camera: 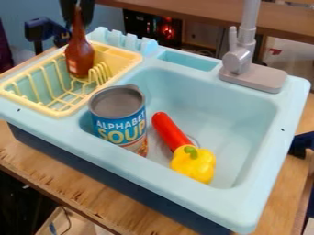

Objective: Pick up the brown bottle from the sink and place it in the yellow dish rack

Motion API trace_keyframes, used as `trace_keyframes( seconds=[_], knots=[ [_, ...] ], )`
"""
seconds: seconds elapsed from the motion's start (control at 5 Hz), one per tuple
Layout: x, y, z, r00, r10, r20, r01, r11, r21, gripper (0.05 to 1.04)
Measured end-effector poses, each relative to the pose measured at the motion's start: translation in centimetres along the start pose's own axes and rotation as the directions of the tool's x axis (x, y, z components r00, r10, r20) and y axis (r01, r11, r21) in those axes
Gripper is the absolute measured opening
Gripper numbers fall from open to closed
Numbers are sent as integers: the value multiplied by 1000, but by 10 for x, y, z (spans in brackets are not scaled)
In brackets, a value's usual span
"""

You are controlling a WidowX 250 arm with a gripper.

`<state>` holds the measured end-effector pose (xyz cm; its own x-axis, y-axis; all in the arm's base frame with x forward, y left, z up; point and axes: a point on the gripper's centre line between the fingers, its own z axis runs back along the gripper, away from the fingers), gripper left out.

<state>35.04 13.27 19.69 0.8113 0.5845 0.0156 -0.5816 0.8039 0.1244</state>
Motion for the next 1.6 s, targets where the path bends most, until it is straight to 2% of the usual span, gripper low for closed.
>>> trace_keyframes(
  seconds=[0.2, 0.4, 0.8, 1.0, 1.2, 1.4, 1.6],
  knots=[
    [6, -2, -1, 999, 11, 34, -10, 1000, -9, 320],
    [10, -2, -7, 998, 10, 58, -9, 1000, -26, 361],
    [13, 5, -13, 997, 54, 51, -52, 998, -34, 945],
    [6, 10, 5, 993, 74, 96, -70, 996, -48, 1007],
    [-4, 17, 40, 978, 104, 179, -92, 993, -74, 1003],
    [-29, 10, 72, 959, 53, 280, -32, 997, -77, 1002],
    [-76, -12, 69, 962, -85, 258, 114, 989, -97, 1002]
  ],
)
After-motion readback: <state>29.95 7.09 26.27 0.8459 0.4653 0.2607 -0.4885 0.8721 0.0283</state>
